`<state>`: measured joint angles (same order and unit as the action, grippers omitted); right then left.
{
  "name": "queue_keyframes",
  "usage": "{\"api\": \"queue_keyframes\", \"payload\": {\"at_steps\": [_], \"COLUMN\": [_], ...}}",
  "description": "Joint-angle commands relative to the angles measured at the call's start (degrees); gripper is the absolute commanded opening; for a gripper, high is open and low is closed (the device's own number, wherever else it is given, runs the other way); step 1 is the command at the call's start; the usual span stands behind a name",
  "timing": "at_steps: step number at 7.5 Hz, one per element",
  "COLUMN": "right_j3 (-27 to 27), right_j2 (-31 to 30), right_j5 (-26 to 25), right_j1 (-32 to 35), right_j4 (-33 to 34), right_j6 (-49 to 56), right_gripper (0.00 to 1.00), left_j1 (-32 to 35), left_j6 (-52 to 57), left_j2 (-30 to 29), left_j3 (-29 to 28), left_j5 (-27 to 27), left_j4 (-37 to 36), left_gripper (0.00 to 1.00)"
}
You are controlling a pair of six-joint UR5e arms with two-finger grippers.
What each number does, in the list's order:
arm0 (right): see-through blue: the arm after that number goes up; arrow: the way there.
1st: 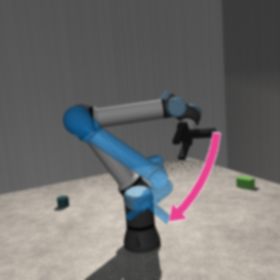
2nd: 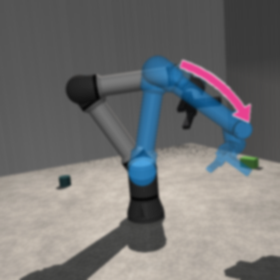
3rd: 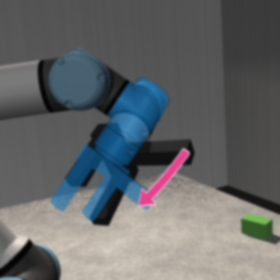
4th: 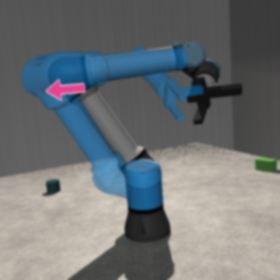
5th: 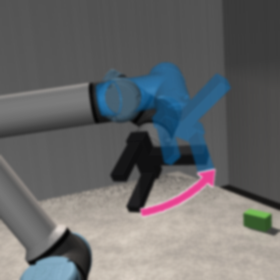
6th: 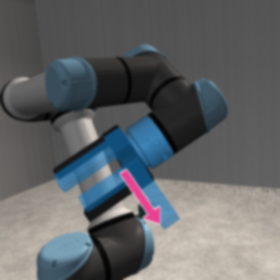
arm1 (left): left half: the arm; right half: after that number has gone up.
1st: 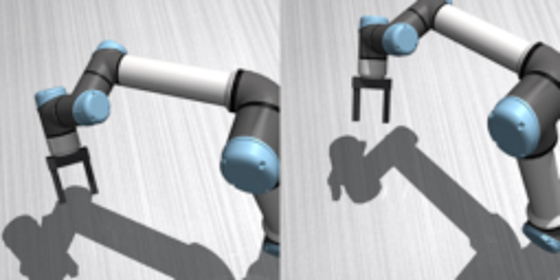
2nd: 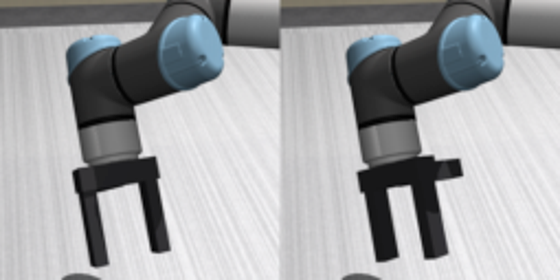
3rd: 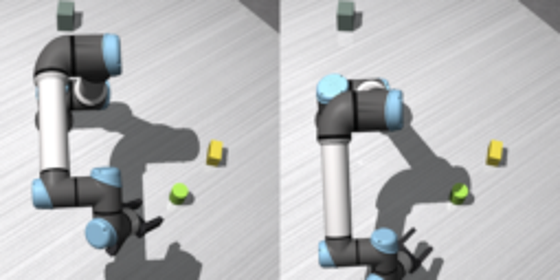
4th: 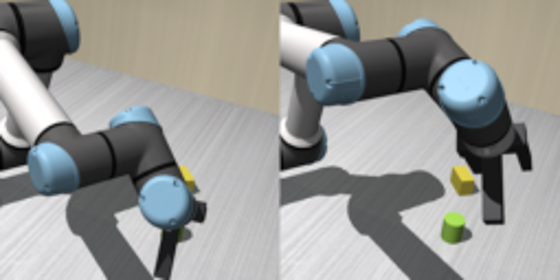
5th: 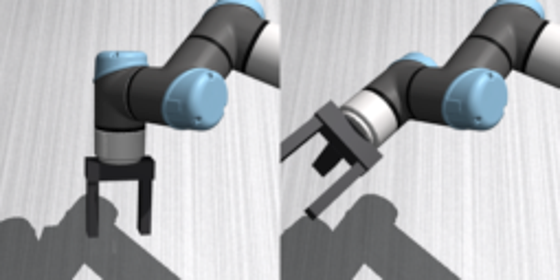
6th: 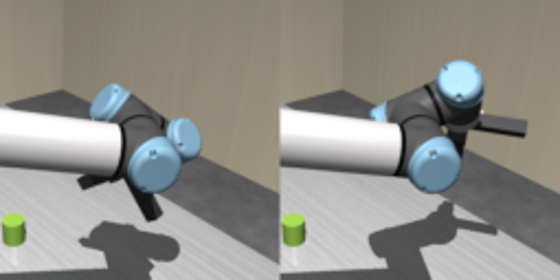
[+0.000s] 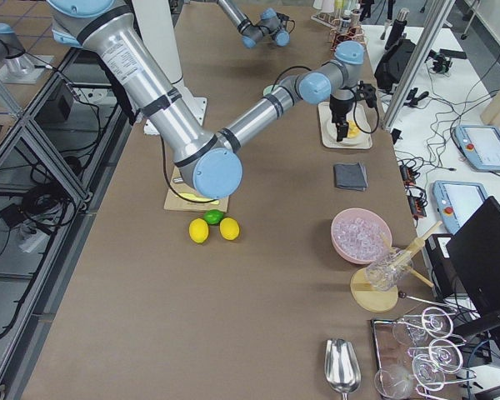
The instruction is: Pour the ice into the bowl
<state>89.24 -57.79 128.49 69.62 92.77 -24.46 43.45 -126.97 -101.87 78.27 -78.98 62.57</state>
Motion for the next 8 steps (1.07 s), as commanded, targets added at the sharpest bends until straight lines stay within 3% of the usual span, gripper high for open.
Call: {"api": "queue_keyframes", "payload": {"at_steps": [1, 2, 3, 6, 8], "right_j3": [-1.8, -2.9, -3.0, -0.6, -0.6], "right_j2": [-8.8, -10.9, -12.8, -20.8, -21.8], "right_j5": [4.7, 8.7, 9.4, 9.5, 3.0], "right_j1": [9.1, 11.7, 14.7, 18.2, 18.3], "right_j4": [-0.3, -0.4, -0.2, -0.4, -0.3], "right_j6": [15.0, 18.7, 22.6, 23.9, 21.4], "right_gripper": [0.99, 0.99, 0.99, 0.99, 0.99], "left_j1": [0.1, 0.1, 0.1, 0.4, 1.5], "left_j6": [0.0, -0.1, -0.1, 0.9, 3.1], "left_j2": [1.0, 1.1, 1.0, -0.9, -3.0], "left_j3": [-0.1, -0.1, 0.0, 1.7, 9.3], "left_j5": [0.1, 0.1, 0.1, 0.2, 0.1], "left_j4": [1.3, 1.3, 1.3, 1.2, -0.1], "left_gripper": [0.92, 0.78, 0.65, 0.61, 0.60]}}
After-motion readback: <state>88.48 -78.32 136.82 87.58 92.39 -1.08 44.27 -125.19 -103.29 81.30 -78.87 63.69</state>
